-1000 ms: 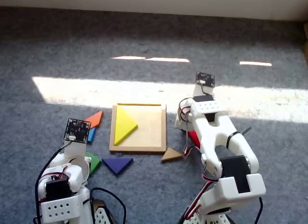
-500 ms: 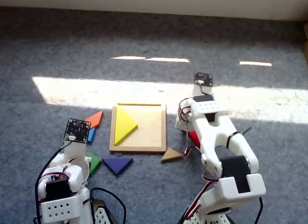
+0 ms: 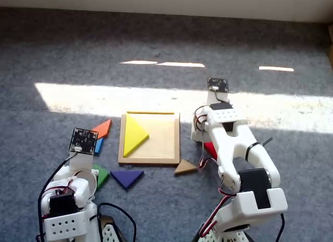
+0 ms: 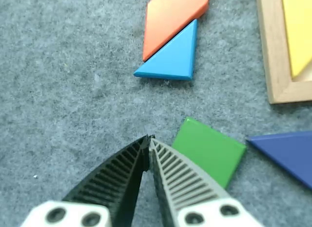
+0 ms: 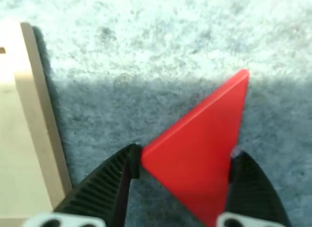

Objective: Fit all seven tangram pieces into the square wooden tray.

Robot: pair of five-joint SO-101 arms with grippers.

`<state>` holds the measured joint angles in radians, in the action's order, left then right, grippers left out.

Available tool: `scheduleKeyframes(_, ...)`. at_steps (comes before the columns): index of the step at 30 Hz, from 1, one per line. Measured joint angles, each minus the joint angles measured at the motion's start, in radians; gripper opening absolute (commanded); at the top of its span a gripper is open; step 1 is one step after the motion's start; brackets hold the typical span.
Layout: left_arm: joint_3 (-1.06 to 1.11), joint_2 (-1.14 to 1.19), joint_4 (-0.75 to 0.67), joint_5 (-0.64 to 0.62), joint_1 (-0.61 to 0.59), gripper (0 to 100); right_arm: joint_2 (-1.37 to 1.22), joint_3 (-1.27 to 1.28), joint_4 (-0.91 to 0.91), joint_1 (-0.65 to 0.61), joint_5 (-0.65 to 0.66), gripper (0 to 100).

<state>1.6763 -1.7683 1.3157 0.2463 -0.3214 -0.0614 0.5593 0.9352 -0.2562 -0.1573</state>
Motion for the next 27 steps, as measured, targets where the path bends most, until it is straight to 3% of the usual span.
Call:
scheduleKeyframes(12, 0.0, 0.0, 0.0, 0.0, 0.0, 1, 0.011, 0.0, 0.0, 0.0, 0.003, 20.6)
scheduleKeyframes(19, 0.0, 0.0, 0.0, 0.0, 0.0, 1, 0.173, 0.057, 0.0, -0.005, 0.006, 20.6)
scheduleKeyframes(27, 0.0, 0.0, 0.0, 0.0, 0.0, 1, 0.273, 0.107, 0.0, -0.015, 0.104, 20.6)
